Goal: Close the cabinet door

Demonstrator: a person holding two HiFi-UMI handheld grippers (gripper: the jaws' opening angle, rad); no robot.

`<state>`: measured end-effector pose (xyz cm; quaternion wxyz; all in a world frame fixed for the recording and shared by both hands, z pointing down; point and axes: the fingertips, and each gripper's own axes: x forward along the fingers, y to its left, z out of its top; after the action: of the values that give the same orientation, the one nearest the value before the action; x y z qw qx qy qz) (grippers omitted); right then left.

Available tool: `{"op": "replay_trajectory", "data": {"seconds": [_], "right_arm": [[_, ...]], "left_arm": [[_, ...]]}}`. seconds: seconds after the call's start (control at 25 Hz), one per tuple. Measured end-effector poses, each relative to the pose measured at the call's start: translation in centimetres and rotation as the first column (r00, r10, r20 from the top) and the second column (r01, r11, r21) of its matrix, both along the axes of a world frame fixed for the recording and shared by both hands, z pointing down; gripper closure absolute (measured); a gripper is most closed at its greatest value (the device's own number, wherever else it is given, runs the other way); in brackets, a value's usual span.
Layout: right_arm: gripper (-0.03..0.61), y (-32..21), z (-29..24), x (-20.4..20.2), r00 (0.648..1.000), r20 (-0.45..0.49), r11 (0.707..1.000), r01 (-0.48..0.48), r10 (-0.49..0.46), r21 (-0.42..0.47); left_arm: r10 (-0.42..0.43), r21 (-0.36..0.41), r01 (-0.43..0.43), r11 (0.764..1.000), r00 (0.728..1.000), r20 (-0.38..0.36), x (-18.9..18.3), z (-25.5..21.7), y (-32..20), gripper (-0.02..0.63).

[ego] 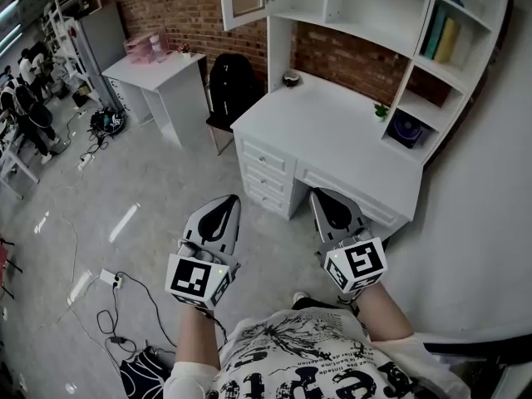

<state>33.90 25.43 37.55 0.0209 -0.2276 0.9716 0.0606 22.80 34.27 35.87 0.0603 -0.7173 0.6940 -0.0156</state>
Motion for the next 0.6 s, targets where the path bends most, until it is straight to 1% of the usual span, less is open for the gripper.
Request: {"op": "replay_trajectory", "data": {"seconds": [0.04,0.08,0.12,0.16,0.2,0.28,0.48,0.6], "right_arm": [[0.565,-0.1,0.0,-0.3,1.0,0.008,1.0,0.002,-0.002,-0.006],[0.565,-0.3,0.1,-0.7,1.0,0.011,1.0,0.001,-0.001,-0.013],[0.565,-0.6,0.3,-1.0,1.0,0.01,1.0,0.001,-0.001,-0.021],[0.563,-1.0,0.5,-1.5,1.0,0.007,1.0,0.002,-0.001,-0.029],[0.563,-1.4,0.7,-1.9,1.0,0.005,0.999,0.005,-0.005,-0.038],[0.563,-2.3,1.1,-3.1,1.0,0.005,0.999,0.014,-0.014,-0.051],[0.563,-5.6,2.5,-7.3,0.999,-0.002,0.996,0.043,-0.044,-0.074],[0.563,-9.0,3.6,-10.7,0.997,0.003,0.993,0.076,-0.076,-0.089]], "left_arm": [[-0.001,0.014,0.001,1.0,1.0,-0.012,-0.3,0.0,-0.1,0.6],[-0.006,0.034,0.007,0.999,1.0,-0.027,-0.6,-0.2,-0.2,0.573],[-0.017,0.056,0.019,0.998,0.999,-0.04,-1.1,-0.4,-0.4,0.348],[-0.034,0.074,0.038,0.997,0.998,-0.05,-1.7,-0.5,-0.6,0.24],[-0.054,0.086,0.059,0.995,0.997,-0.057,-2.4,-0.6,-0.8,0.239],[-0.082,0.085,0.087,0.993,0.995,-0.059,-4.0,-0.5,-1.4,0.239],[-0.108,0.025,0.109,0.994,0.994,-0.01,-7.7,0.8,-4.3,0.239],[-0.134,-0.001,0.134,0.991,0.991,0.008,-10.4,2.0,-7.5,0.239]]}}
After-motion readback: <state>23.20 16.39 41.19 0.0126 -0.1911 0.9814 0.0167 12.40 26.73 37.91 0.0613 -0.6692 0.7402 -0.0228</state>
